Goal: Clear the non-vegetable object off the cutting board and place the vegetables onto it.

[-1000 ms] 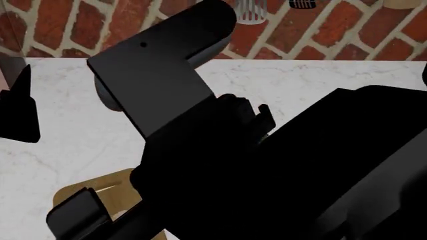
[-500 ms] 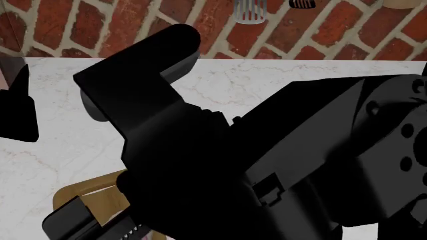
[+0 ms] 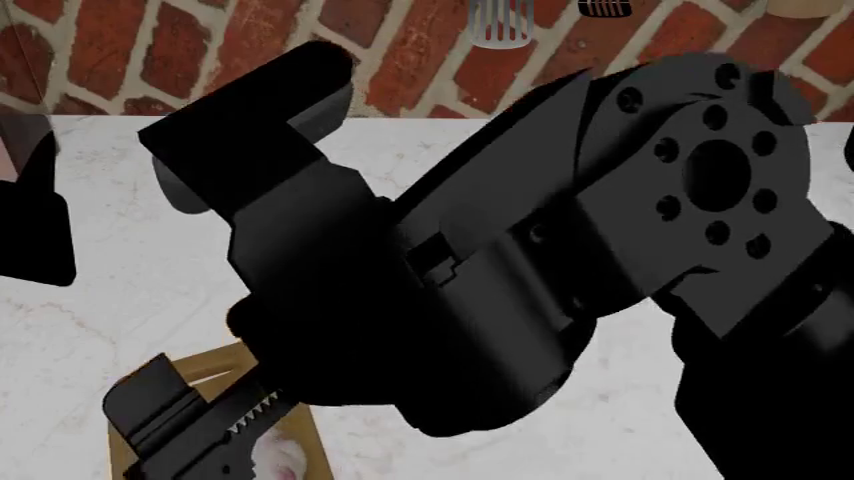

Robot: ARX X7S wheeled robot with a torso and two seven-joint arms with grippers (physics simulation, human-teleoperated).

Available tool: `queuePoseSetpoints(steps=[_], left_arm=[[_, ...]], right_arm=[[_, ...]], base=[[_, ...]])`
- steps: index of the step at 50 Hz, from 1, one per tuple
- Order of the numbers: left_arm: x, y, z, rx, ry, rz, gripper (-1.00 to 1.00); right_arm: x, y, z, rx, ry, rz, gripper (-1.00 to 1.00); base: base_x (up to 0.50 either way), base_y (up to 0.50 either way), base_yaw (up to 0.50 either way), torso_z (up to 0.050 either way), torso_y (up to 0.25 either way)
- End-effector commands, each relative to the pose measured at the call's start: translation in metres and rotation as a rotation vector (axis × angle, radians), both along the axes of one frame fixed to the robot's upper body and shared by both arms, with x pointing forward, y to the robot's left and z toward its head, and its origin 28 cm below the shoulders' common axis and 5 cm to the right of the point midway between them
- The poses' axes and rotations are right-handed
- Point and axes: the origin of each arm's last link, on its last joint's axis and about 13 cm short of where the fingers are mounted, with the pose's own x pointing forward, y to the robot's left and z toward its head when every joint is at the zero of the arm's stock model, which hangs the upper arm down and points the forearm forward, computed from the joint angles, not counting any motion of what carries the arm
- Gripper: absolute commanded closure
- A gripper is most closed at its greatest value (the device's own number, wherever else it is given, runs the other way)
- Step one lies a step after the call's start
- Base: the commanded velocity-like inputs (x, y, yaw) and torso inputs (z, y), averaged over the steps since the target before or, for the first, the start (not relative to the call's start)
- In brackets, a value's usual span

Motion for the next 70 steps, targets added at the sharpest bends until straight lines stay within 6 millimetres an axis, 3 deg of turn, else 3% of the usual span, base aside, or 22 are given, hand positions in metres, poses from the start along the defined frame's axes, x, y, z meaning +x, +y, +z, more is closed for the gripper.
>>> queuePoseSetpoints(steps=[1,11,40,70], left_arm=[[0.003,0.003,0.008,-0.019,-0.010,0.002,-1.00],[0.003,0.003,0.008,-0.021,-0.012,0.005,-1.00],[0.003,0.003,0.008,-0.024,-0.018,0.021,-1.00],[0.003,0.003,0.008,-0.022,-0.019,0.028,-1.00]], right_arm=[[0.024,0.012,0.001,-0.006,0.029,0.040,-1.00],[0.024,0.024,-0.009,0.017,0.119,0.071,-1.00],[0.025,0.026,-0.047,-0.052,0.175,0.067,-1.00],[0.029,0.030,-0.062,-0.077,0.195,0.081,-1.00]], base=[[0.00,0.00,0.00,0.000,0.000],[0.00,0.00,0.00,0.000,0.000],[0.00,0.00,0.00,0.000,0.000],[0.00,0.00,0.00,0.000,0.000]])
